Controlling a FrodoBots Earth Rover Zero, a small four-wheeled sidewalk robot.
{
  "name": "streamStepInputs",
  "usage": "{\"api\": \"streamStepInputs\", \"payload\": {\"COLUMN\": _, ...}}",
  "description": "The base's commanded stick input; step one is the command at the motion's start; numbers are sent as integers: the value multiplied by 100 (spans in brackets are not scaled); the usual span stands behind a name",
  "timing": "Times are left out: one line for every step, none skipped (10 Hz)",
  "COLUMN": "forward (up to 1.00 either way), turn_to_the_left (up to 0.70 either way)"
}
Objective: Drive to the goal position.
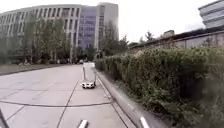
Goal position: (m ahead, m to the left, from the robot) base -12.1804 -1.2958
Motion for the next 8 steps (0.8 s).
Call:
{"api": "streamStepInputs", "payload": {"forward": 0, "turn_to_the_left": 70}}
{"api": "streamStepInputs", "payload": {"forward": 0, "turn_to_the_left": 70}}
{"api": "streamStepInputs", "payload": {"forward": 0, "turn_to_the_left": 70}}
{"api": "streamStepInputs", "payload": {"forward": 0, "turn_to_the_left": 70}}
{"api": "streamStepInputs", "payload": {"forward": 0, "turn_to_the_left": 50}}
{"api": "streamStepInputs", "payload": {"forward": 0, "turn_to_the_left": 50}}
{"api": "streamStepInputs", "payload": {"forward": 0, "turn_to_the_left": 50}}
{"api": "streamStepInputs", "payload": {"forward": 0, "turn_to_the_left": 50}}
